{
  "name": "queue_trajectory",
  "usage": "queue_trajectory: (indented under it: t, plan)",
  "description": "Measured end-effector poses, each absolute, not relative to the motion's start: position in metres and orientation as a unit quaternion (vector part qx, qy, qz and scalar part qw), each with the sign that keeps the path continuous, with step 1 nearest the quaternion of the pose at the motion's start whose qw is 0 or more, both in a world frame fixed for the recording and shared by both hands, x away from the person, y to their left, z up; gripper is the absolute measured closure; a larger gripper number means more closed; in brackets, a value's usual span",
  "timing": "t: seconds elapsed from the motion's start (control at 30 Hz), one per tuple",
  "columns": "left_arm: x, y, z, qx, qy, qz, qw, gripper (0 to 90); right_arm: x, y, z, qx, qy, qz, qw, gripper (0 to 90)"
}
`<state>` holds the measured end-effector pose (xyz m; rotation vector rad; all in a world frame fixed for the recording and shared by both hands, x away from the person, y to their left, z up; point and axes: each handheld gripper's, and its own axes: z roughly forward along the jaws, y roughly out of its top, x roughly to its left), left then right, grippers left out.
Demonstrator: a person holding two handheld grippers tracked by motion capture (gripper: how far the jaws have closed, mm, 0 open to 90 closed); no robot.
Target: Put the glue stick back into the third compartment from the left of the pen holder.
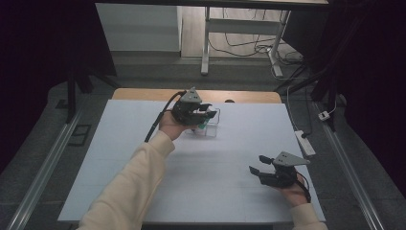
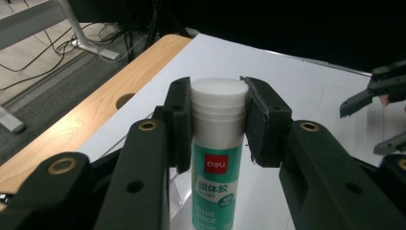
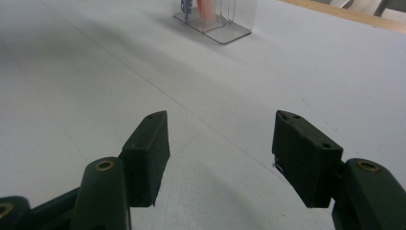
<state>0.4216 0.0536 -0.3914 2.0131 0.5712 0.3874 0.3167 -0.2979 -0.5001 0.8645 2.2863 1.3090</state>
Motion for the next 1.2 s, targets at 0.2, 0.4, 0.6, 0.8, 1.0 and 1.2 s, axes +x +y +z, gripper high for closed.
queue_trajectory:
  t: [0.2, 0.4, 0.6, 0.8, 1.0, 1.2]
  plan:
    - [0.43, 0.043, -0.391, 0.824, 0.242, 0.16, 0.486, 64.6, 0.316, -0.299, -0.5, 0.308, 0.809, 0.466, 0.183, 37.5]
    - [0.444, 0.035, -0.393, 0.82, 0.256, 0.166, 0.485, 64.6, 0.317, -0.299, -0.501, 0.307, 0.81, 0.465, 0.182, 37.5]
    - [0.458, 0.029, -0.398, 0.815, 0.264, 0.166, 0.488, 64.6, 0.316, -0.299, -0.501, 0.31, 0.808, 0.466, 0.183, 37.4]
    - [0.47, 0.023, -0.404, 0.817, 0.268, 0.164, 0.484, 64.5, 0.316, -0.3, -0.501, 0.312, 0.809, 0.463, 0.185, 37.4]
    - [0.48, 0.018, -0.408, 0.816, 0.272, 0.162, 0.484, 64.5, 0.316, -0.3, -0.502, 0.309, 0.813, 0.459, 0.182, 37.4]
    - [0.487, 0.017, -0.415, 0.817, 0.277, 0.16, 0.48, 64.2, 0.316, -0.299, -0.503, 0.309, 0.813, 0.458, 0.181, 37.4]
